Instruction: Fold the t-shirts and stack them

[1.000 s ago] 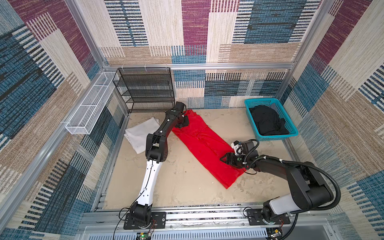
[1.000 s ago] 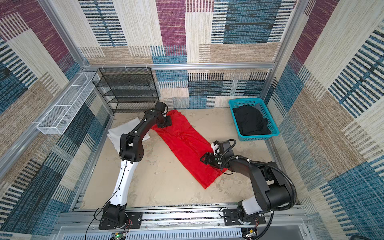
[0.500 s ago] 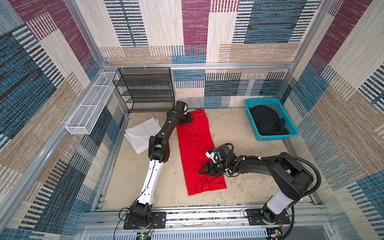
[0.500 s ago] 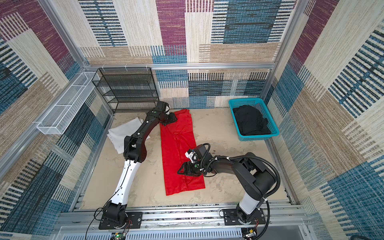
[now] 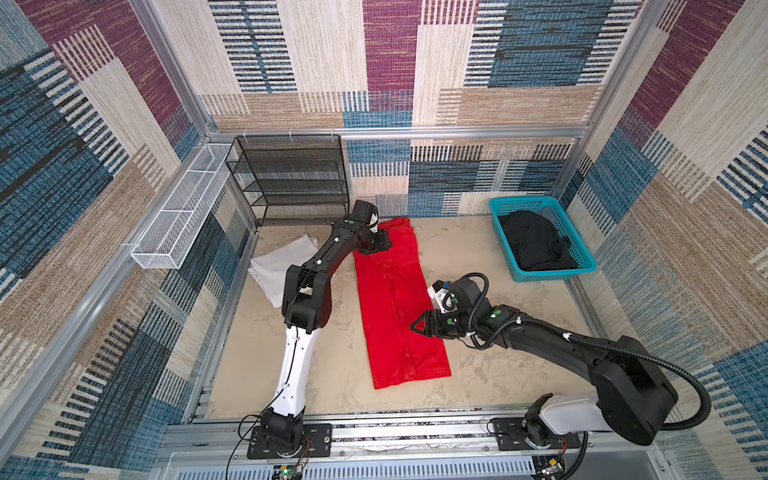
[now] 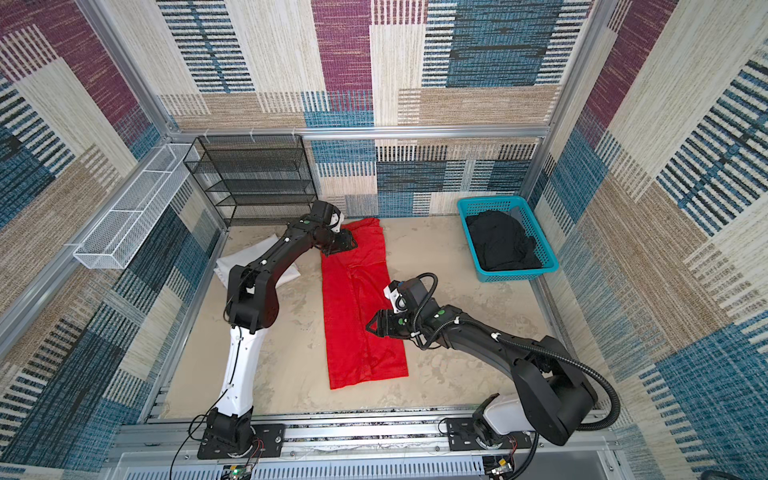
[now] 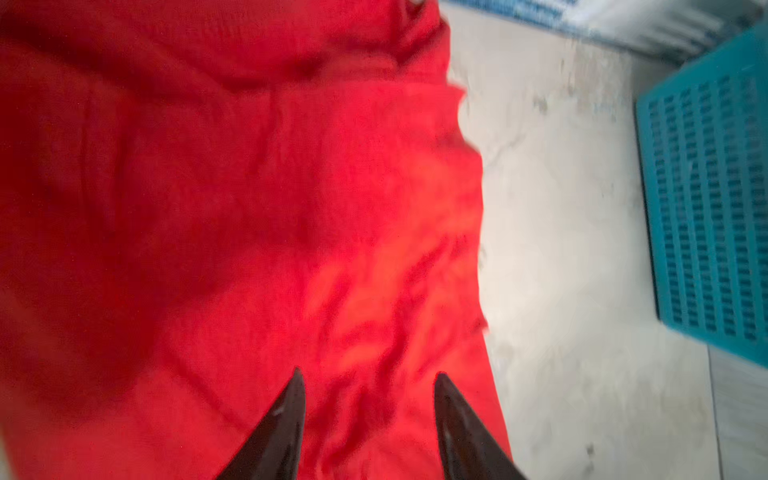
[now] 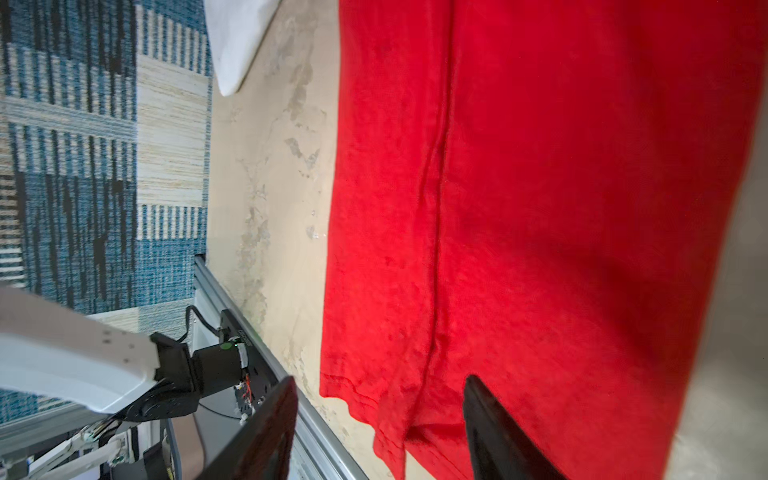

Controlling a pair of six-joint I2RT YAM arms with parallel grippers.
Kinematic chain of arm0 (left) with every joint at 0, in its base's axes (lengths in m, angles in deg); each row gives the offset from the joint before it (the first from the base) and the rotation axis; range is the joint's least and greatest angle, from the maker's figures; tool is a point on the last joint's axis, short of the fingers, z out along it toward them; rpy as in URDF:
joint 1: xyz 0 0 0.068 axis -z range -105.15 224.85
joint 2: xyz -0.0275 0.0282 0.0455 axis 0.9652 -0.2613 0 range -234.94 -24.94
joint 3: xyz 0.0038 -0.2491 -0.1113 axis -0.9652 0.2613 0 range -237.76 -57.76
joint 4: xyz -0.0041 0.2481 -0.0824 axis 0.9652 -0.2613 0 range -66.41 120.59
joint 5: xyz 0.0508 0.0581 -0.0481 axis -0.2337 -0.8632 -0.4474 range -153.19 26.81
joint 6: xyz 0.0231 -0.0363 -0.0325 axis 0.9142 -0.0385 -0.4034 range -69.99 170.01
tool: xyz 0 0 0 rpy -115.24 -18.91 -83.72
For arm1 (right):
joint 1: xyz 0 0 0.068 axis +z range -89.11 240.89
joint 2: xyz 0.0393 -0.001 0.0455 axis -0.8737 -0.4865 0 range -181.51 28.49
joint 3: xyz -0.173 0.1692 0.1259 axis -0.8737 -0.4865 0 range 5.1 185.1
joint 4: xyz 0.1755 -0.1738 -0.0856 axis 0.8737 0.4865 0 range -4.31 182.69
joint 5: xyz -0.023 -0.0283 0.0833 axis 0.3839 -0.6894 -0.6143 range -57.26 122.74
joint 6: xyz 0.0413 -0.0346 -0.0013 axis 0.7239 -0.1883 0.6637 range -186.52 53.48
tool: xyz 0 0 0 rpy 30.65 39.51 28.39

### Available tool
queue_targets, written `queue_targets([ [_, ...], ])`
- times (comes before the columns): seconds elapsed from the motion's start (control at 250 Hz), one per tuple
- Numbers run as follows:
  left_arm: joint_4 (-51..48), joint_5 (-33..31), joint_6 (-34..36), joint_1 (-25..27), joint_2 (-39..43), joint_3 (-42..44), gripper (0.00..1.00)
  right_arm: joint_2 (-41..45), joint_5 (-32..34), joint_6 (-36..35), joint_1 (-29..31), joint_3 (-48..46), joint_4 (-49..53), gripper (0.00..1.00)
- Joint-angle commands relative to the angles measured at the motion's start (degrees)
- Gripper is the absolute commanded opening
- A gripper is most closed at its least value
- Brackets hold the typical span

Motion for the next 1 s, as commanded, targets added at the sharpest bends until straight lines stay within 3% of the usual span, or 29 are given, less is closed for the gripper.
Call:
queue_targets([
  [0.0,2.83,-1.67,1.00,1.50,14.02,16.67,0.52,0.93,1.58,-1.89,0.12,-1.76,1.39,0.62],
  [0.196,10.67,-2.73,-4.92,6.64,34.19,47.55,0.49,0.21,-0.07,-3.97,1.50,-3.27,1.58,0.53],
  [0.396,11.54,-4.64,-14.38,12.32,49.19,66.59,0.43,-0.09,-1.68,-2.32,4.24,-5.32,-1.26,0.33],
  [0.5,11.69,-5.83,-18.16,14.36,56.19,74.44,0.44,-2.04,-0.66,-1.53,6.66,-5.13,-1.64,0.31],
  [0.728,12.44,-5.66,-23.35,15.47,66.99,84.38,0.44,-5.24,0.02,-0.03,9.14,-5.30,-2.78,0.26],
  [0.904,11.62,-5.09,-23.99,15.89,67.87,85.96,0.44,-6.54,-1.18,-0.02,10.76,-4.51,-3.77,0.23],
  [0.996,11.86,-5.01,-23.96,16.00,67.52,86.53,0.44,-6.95,-1.68,0.17,11.52,-3.91,-4.34,0.28],
])
